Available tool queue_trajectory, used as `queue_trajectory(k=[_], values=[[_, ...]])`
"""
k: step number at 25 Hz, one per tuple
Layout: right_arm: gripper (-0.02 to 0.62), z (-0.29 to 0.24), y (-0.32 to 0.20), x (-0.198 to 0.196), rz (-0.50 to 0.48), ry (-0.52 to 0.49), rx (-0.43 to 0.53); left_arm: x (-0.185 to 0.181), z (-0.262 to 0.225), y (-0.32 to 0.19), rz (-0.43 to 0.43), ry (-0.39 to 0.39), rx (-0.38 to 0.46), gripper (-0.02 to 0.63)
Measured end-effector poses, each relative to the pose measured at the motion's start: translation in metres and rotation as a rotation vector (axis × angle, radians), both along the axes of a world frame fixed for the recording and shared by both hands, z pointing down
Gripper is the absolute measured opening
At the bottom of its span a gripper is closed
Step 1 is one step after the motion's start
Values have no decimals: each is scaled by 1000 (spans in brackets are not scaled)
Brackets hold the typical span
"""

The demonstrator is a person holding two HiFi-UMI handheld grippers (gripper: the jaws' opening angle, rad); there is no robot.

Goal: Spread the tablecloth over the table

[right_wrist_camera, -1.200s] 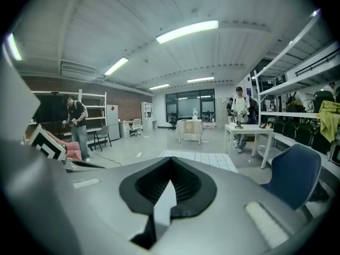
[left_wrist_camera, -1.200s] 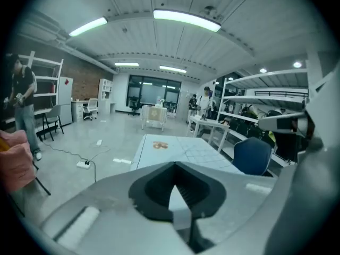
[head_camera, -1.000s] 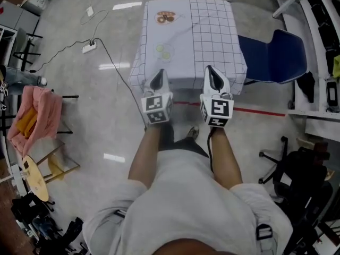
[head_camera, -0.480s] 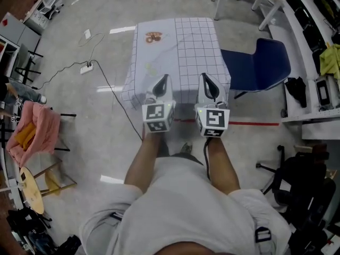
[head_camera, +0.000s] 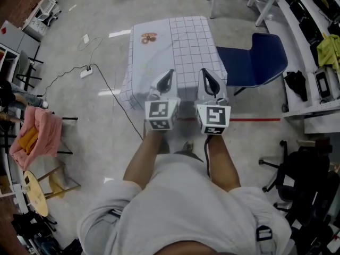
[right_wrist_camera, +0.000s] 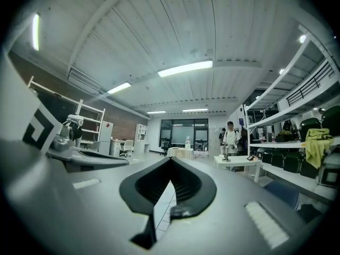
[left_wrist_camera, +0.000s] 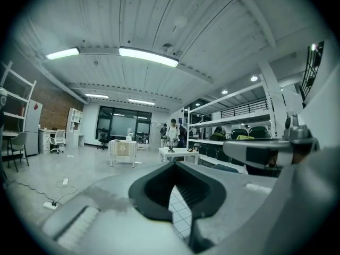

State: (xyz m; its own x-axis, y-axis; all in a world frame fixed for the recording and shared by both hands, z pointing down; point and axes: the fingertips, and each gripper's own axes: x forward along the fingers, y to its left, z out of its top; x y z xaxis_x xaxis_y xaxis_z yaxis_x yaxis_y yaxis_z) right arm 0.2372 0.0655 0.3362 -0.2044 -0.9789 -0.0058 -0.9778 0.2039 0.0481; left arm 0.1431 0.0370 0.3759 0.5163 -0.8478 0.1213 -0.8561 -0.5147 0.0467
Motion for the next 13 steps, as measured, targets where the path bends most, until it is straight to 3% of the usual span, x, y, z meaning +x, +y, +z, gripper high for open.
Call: queue_trajectory(k=[13], values=[[6,1,2,10,37,23,-7,10,3,2,27,-13,-2,21]])
